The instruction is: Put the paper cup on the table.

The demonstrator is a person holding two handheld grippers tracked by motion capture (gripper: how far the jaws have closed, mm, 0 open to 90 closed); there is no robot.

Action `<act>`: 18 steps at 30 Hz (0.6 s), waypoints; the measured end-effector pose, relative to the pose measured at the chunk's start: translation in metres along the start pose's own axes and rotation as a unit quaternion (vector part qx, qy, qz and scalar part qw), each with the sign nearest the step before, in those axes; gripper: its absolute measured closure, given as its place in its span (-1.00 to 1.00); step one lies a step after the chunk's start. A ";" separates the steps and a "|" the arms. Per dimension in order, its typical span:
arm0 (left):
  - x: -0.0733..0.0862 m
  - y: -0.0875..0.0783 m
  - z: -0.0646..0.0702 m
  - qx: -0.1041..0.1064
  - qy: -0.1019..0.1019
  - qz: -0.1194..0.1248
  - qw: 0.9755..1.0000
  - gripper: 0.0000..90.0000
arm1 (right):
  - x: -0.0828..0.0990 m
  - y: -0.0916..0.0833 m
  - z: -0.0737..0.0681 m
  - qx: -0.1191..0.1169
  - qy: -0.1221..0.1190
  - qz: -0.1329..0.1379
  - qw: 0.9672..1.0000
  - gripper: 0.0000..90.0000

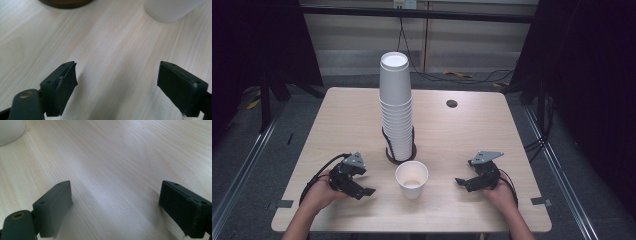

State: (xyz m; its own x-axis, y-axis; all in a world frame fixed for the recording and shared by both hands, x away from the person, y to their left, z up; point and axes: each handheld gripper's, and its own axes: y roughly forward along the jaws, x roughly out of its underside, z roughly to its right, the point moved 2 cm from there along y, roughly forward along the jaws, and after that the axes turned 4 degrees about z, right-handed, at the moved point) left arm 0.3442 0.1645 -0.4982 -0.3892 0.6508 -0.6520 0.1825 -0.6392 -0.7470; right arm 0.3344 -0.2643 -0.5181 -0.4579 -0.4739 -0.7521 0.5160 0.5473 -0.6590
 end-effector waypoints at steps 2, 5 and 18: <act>0.004 0.000 -0.001 -0.005 -0.002 0.005 1.000 -0.65 | 0.000 0.000 0.000 0.000 0.000 0.000 1.000 -0.76; 0.012 0.000 -0.004 -0.007 -0.008 0.010 1.000 -0.65 | 0.000 0.000 0.000 0.000 0.000 0.000 1.000 -0.76; 0.027 0.001 -0.009 -0.038 0.003 0.030 0.999 -0.65 | 0.000 0.000 0.000 0.000 0.000 0.000 1.000 -0.76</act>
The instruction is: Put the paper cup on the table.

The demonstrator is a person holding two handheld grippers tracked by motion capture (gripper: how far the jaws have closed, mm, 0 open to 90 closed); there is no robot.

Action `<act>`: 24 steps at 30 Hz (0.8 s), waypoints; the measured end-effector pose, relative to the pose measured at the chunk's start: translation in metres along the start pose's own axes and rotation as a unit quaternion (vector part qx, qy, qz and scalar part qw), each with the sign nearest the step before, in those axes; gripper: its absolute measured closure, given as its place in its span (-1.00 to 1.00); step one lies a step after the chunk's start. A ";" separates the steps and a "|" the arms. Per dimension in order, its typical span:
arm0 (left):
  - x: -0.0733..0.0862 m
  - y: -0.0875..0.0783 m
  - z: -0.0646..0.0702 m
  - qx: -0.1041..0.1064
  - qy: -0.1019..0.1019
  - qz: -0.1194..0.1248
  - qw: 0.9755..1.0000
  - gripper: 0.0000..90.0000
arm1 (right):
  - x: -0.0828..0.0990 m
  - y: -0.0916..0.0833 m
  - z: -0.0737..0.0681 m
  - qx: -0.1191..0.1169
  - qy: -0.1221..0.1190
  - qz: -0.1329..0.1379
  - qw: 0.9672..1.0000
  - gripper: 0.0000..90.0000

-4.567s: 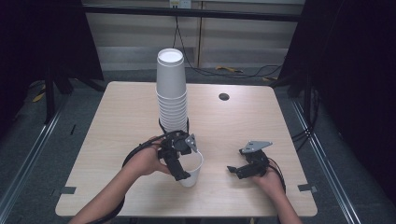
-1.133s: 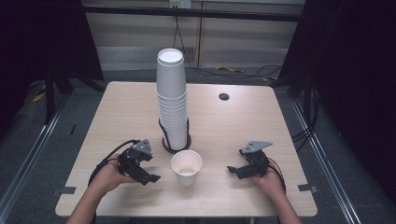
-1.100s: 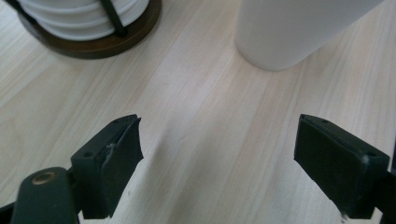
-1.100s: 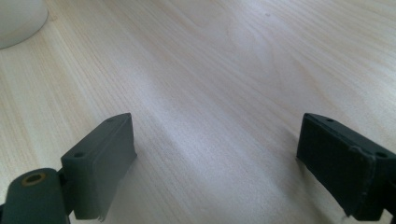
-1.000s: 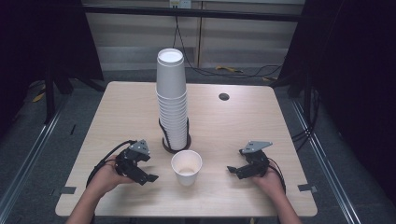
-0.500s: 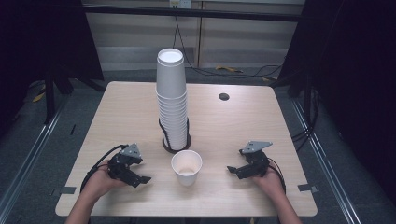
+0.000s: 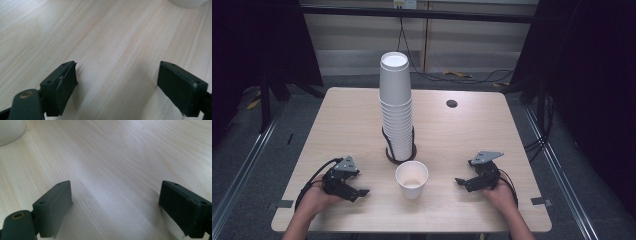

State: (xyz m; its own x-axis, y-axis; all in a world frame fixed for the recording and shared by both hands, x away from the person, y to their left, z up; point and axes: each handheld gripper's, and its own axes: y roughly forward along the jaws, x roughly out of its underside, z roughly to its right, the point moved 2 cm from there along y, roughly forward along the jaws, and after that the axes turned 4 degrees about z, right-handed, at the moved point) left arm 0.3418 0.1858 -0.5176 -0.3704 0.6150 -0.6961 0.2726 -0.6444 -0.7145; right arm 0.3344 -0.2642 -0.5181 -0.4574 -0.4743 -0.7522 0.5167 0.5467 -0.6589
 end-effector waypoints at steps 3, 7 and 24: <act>0.001 0.001 0.000 -0.001 -0.001 0.010 1.000 -0.67 | 0.000 0.000 0.000 0.000 0.000 0.000 1.000 -0.76; 0.004 0.002 0.000 -0.008 0.003 0.028 1.000 -0.67 | 0.000 0.000 0.000 0.000 0.000 0.000 1.000 -0.76; 0.013 0.004 0.001 -0.008 0.008 0.067 0.998 -0.80 | 0.000 0.000 0.000 0.000 0.000 0.000 1.000 -0.76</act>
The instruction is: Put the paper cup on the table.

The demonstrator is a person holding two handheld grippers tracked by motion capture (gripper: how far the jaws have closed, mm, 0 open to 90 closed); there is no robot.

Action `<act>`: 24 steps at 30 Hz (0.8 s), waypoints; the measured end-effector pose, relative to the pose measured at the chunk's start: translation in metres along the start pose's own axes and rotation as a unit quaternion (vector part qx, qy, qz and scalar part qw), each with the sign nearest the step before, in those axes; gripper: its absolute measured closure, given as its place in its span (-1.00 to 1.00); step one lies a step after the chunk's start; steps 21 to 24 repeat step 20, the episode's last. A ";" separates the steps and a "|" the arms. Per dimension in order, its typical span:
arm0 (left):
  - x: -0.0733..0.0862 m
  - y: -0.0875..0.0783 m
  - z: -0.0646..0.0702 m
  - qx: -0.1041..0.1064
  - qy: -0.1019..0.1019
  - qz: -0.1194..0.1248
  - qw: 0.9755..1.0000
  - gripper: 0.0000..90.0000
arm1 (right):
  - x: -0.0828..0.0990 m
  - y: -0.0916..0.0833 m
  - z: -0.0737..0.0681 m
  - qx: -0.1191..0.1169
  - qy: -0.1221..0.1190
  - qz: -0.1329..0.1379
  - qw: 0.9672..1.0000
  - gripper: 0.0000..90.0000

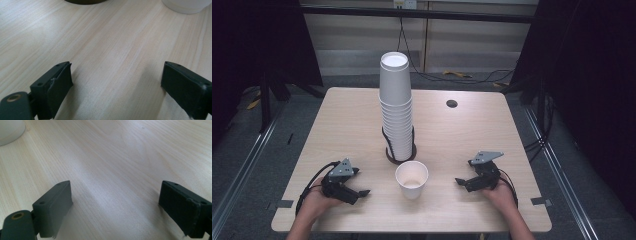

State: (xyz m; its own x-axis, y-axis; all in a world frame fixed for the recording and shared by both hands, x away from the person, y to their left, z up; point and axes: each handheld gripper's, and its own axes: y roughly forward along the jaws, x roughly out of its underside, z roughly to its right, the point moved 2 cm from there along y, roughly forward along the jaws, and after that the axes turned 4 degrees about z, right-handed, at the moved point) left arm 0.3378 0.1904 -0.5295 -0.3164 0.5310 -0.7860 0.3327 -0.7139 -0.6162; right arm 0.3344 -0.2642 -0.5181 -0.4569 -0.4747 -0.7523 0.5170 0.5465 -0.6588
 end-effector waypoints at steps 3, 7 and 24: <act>0.000 0.000 0.000 0.001 0.000 0.000 1.000 -0.80 | 0.000 0.000 0.000 0.000 0.000 0.000 1.000 -0.76; 0.000 0.000 0.000 0.000 0.001 0.000 1.000 -0.81 | 0.000 0.000 0.000 0.000 0.000 0.000 1.000 -0.76; 0.000 -0.001 0.001 -0.010 -0.002 -0.003 1.000 -0.83 | 0.000 0.000 0.000 0.000 0.000 0.000 1.000 -0.76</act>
